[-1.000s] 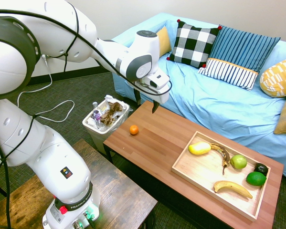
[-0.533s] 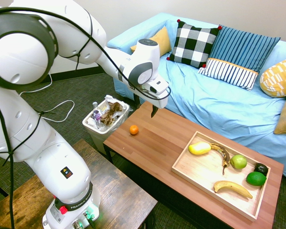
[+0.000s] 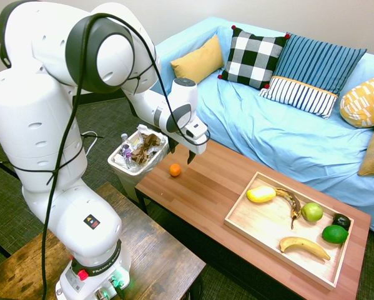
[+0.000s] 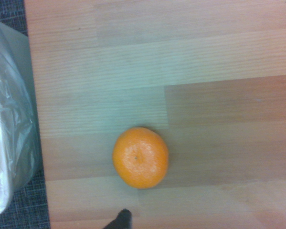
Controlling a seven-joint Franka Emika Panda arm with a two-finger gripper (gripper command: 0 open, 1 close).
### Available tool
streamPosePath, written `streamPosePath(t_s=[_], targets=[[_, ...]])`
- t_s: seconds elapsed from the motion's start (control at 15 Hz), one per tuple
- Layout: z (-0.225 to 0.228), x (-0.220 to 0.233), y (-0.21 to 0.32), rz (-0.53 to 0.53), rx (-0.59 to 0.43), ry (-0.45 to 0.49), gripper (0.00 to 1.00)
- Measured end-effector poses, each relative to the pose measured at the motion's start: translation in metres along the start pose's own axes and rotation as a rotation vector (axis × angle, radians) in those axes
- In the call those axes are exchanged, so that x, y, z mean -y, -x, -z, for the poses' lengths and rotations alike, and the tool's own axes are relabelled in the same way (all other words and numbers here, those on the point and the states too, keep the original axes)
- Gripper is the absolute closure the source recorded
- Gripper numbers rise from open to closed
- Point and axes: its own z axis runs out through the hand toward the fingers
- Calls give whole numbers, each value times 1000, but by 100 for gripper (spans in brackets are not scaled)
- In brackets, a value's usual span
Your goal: Put the tangerine in the tray
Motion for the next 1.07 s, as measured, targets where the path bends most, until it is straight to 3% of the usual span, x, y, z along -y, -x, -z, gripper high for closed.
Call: streamPosePath(t_s=[0.67,0.73,1.07], targets=[[-105,44,-2,16,60,82,0],[-111,47,-1,15,64,86,100],[-119,50,-1,-9,79,86,100]])
